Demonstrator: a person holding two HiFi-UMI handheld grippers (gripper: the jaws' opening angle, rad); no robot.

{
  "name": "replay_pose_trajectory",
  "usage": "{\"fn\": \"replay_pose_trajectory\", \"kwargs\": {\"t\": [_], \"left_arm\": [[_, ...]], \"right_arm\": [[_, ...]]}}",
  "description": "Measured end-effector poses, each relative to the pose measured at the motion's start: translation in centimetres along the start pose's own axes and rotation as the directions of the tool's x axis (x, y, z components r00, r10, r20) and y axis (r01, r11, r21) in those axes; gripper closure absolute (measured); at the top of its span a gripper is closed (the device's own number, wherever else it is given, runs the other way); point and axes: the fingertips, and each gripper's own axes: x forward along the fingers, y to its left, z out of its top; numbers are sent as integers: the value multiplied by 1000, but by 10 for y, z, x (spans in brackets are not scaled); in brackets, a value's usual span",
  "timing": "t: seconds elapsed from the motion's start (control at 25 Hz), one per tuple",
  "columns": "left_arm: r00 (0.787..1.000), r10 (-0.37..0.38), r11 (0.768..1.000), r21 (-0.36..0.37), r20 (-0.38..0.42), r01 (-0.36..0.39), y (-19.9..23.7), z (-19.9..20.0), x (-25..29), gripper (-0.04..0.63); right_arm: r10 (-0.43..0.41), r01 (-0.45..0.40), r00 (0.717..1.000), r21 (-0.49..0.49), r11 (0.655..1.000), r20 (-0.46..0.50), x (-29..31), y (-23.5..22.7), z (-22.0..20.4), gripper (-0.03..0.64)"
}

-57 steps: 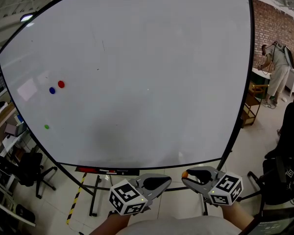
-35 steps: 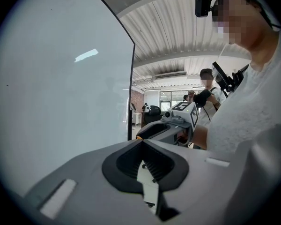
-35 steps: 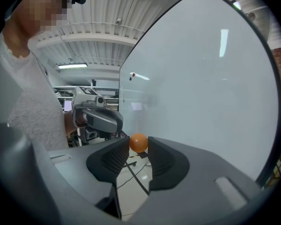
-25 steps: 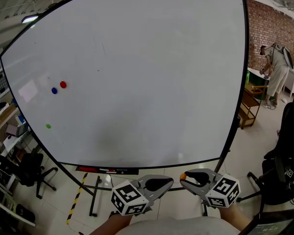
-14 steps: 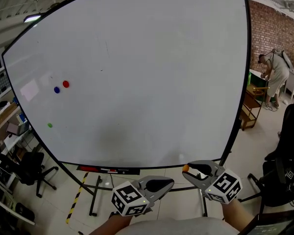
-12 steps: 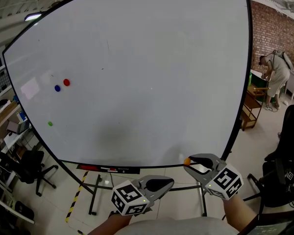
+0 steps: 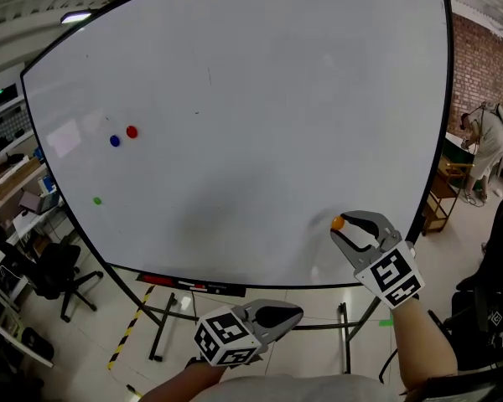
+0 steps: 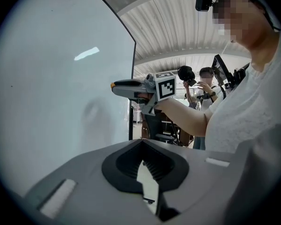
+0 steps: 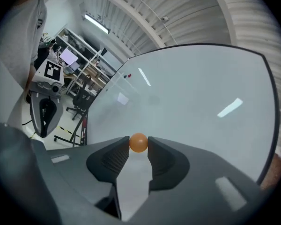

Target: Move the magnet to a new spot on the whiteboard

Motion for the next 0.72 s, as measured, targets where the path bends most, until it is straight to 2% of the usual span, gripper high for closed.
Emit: {"fn": "replay_pose_trajectory", "kwargs": {"t": [0.12,0.36,0.56,0.72], "left_arm": [[1000,5,1000,4,-4,-5,1,0,0,615],[1000,18,1000,16,3,-18,5,5,-4,615],[1000,31,999,12,7,-31,13,5,-8,615],[999,43,999,6,11,-44,19,6,-10,615]], "right_arm": [[-46,46,999,-64,997,4,10,-13,9,491],[-126,126,992,-119,985,6,26,-35,17,489],[-218,202,975,-257,945,-33,40,-47,7,489],[-252,225,966,-303,926,-52,49,-52,1,489]]}}
